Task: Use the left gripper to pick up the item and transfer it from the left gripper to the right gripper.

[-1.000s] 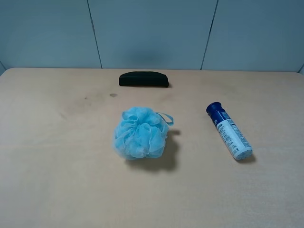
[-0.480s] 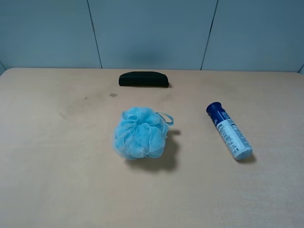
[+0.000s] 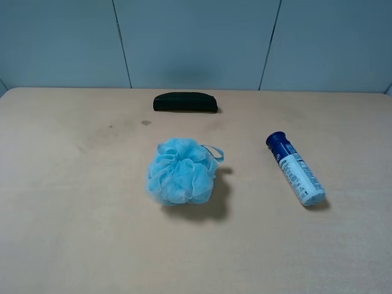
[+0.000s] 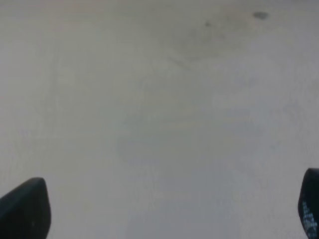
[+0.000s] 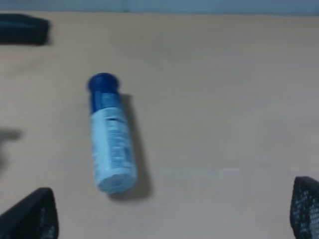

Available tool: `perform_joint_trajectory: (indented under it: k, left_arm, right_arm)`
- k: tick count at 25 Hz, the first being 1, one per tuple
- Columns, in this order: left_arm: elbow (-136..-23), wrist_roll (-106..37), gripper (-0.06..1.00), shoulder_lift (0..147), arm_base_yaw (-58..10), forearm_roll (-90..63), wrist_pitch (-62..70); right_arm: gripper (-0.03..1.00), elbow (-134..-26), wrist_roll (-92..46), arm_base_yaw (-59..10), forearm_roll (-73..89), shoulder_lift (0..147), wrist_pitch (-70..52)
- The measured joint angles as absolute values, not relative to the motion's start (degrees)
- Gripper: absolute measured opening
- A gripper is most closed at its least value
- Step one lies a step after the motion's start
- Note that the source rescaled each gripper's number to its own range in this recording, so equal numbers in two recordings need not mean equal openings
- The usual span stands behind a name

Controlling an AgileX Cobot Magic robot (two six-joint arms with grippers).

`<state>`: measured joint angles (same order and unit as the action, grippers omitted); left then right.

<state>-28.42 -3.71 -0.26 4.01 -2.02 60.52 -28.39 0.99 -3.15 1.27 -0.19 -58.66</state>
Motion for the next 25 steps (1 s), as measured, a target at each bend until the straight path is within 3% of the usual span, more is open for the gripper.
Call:
perform_joint_trajectory:
  k: [25]
  left_arm:
    - [-28.42,-3.66,1.0,-0.26,4.01,-2.02,60.52]
  right_arm:
    - [1.0,-28.39,0.99,-0.74,1.27,-0.19,-58.66]
